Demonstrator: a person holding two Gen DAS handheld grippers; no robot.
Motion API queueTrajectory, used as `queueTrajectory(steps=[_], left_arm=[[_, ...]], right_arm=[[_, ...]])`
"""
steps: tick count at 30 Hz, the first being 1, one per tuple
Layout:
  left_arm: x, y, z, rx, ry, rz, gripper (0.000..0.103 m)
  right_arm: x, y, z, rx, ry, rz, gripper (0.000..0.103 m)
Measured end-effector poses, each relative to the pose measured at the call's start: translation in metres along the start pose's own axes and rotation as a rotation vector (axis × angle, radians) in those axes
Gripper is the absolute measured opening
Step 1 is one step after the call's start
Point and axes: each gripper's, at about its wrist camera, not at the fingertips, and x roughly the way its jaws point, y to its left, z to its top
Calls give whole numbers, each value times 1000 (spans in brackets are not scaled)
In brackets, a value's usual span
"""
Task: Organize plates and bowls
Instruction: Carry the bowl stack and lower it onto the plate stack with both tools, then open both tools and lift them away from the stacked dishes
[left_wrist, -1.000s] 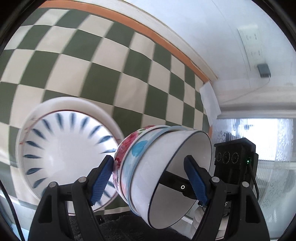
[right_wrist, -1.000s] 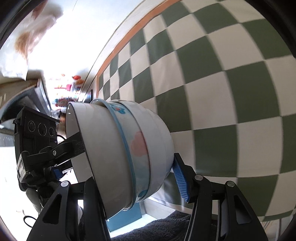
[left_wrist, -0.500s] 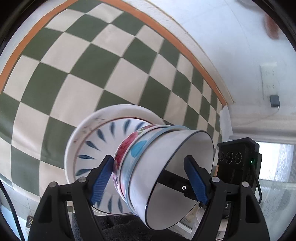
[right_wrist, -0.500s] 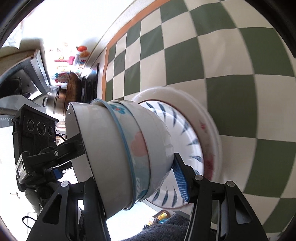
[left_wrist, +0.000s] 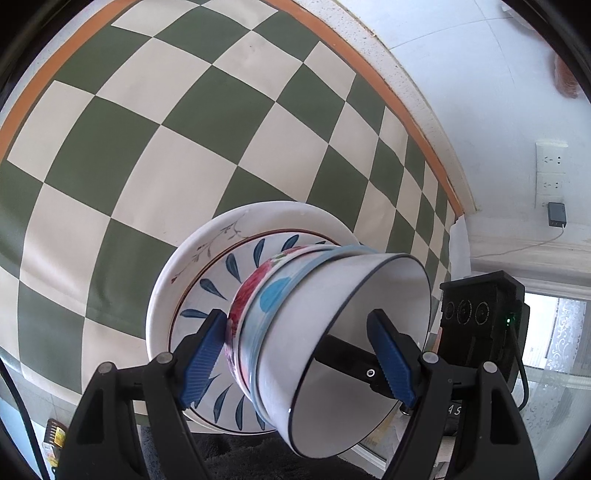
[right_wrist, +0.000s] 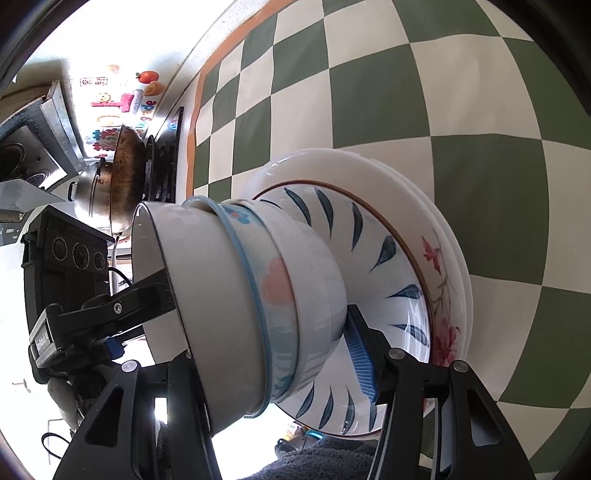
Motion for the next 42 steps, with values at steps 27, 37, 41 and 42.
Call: queueTrajectory(steps=[27, 37, 41, 42], left_arm=[[-54, -30, -46, 212, -202, 341, 78], [-125, -63, -100, 407, -449, 460, 101], [-151, -76, -126, 447, -515, 457, 102], [-156, -79, -134, 456, -529, 455, 102]], right_arm=[[-63, 44, -35, -132, -168, -282, 54], [-126, 99, -121, -188, -444, -531, 85], [-153, 128, -163, -215, -580, -608, 92], [-160, 136, -173, -223, -617, -616, 94]])
